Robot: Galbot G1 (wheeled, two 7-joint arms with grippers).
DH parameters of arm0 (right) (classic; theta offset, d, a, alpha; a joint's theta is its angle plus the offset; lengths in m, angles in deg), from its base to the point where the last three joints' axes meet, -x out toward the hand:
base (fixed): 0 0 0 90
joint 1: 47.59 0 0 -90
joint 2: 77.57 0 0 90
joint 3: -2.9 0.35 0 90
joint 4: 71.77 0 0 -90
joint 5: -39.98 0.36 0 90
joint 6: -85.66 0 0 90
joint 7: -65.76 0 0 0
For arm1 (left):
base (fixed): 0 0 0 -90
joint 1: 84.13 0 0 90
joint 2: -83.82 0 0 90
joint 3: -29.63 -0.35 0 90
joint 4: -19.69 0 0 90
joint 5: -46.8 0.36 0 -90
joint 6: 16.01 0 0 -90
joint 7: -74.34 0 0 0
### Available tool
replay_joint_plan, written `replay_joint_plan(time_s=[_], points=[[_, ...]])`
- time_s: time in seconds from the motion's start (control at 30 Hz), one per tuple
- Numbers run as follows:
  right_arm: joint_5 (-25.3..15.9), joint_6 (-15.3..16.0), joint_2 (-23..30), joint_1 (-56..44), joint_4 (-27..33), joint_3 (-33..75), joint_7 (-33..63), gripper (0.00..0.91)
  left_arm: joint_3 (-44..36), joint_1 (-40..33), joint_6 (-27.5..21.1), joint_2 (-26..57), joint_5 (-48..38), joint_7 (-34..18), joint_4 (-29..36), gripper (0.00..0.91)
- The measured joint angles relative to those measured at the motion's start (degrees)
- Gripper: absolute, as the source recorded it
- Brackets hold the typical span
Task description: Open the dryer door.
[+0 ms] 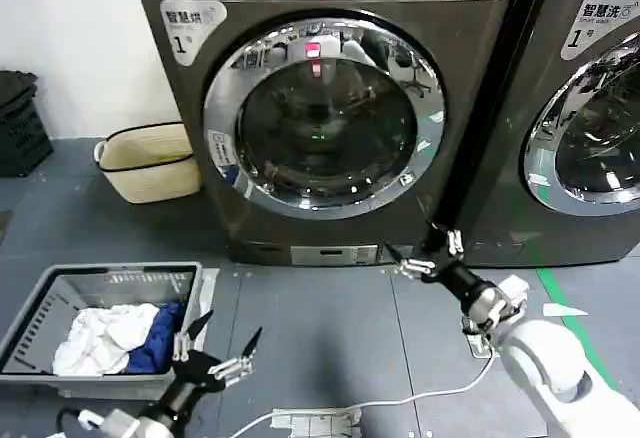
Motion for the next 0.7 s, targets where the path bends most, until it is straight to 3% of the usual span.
replay_joint_plan(time_s=[0.7], points=[[5.3,-1.1,4.2,25.3,12.9,-20.8,0.3,0.907,0.2,0.1,0.0,0.0,0.0,0.3,0.2,0.907]])
